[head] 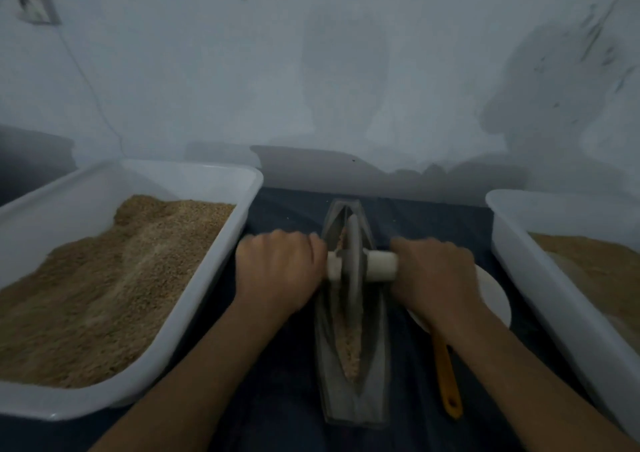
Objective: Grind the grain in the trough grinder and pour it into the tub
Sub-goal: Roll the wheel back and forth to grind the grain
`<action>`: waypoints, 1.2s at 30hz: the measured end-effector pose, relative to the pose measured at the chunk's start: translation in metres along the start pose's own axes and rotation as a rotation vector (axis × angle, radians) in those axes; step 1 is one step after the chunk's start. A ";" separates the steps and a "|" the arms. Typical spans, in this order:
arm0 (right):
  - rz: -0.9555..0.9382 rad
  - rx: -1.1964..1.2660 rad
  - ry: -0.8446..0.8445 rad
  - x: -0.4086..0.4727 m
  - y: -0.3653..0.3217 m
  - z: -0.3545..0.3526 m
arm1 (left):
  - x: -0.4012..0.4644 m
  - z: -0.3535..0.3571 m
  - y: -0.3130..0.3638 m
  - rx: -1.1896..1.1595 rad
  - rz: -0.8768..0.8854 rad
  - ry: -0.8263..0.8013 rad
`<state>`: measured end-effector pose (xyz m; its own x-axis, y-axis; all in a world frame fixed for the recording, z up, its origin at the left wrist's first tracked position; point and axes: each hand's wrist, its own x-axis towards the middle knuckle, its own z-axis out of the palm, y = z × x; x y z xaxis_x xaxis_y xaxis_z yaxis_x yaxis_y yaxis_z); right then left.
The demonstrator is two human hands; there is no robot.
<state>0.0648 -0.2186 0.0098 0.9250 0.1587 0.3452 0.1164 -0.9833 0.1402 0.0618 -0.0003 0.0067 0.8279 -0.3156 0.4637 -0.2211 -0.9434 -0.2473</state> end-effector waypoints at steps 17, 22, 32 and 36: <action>-0.082 -0.053 0.034 -0.036 0.005 -0.006 | -0.026 -0.022 -0.001 -0.007 0.046 -0.063; 0.007 -0.047 -0.015 0.042 0.001 0.005 | 0.038 0.020 -0.006 -0.024 -0.135 -0.037; -0.196 -0.066 0.123 -0.040 0.008 -0.011 | -0.046 -0.013 -0.011 -0.101 -0.002 -0.041; -0.175 -0.119 0.104 -0.018 0.003 -0.008 | -0.029 -0.004 -0.004 -0.052 -0.060 -0.038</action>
<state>0.0452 -0.2238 0.0113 0.8515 0.3401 0.3992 0.2224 -0.9235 0.3125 0.0368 0.0127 -0.0022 0.8591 -0.2550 0.4437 -0.1960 -0.9648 -0.1751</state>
